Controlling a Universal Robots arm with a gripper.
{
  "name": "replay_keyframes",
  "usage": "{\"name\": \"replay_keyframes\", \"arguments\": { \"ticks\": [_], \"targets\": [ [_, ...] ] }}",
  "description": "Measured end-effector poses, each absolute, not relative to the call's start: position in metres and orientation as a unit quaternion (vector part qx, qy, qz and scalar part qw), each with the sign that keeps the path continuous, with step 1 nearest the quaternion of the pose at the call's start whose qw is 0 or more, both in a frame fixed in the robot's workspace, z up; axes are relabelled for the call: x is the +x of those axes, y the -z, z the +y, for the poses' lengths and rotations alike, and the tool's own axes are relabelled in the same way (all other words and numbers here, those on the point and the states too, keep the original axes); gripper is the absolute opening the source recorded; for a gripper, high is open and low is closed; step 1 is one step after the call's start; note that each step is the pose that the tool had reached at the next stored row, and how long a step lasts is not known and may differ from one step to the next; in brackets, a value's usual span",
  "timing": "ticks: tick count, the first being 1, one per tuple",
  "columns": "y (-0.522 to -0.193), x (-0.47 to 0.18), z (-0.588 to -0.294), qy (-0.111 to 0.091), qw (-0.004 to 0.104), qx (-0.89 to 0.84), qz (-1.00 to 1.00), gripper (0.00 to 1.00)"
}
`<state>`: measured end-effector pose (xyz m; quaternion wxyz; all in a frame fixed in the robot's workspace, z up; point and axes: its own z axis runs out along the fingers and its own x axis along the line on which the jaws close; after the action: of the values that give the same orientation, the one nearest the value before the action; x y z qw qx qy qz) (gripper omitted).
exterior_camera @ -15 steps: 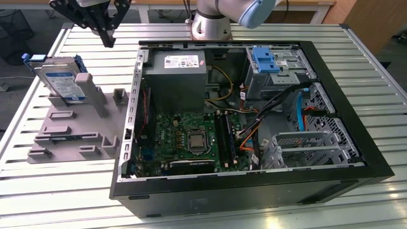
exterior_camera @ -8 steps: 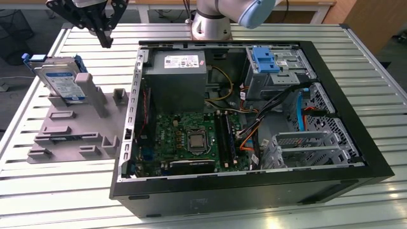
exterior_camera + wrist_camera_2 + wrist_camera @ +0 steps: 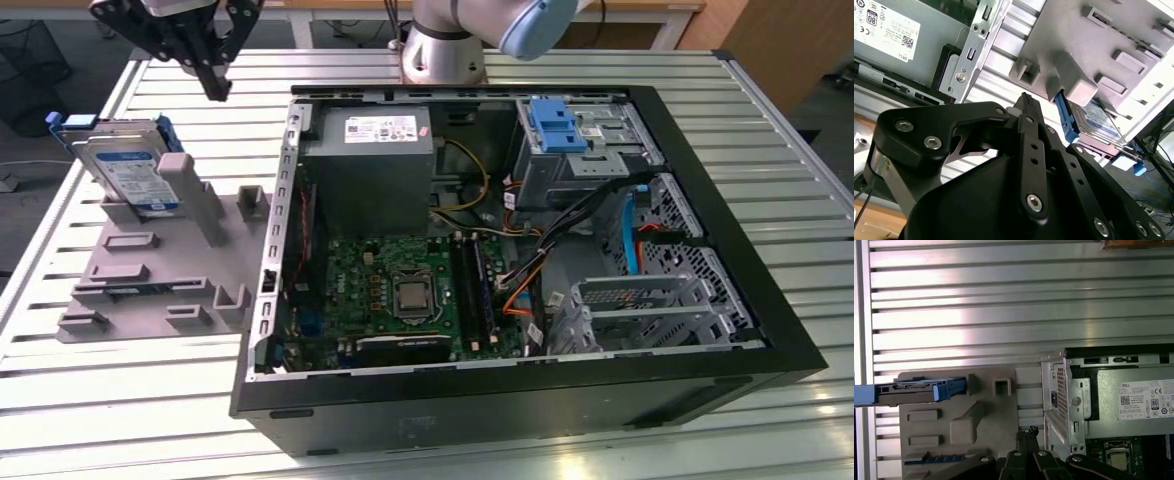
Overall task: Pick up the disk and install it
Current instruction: 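Reach for the disk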
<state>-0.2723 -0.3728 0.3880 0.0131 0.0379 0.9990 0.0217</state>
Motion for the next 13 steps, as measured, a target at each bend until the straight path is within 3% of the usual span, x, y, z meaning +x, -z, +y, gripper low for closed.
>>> {"name": "replay_keyframes", "arguments": {
  "ticks": [13],
  "targets": [
    [-0.3869,-0.2805,-0.3728,-0.022,0.013,0.038,0.999,0.11]
  ]
}}
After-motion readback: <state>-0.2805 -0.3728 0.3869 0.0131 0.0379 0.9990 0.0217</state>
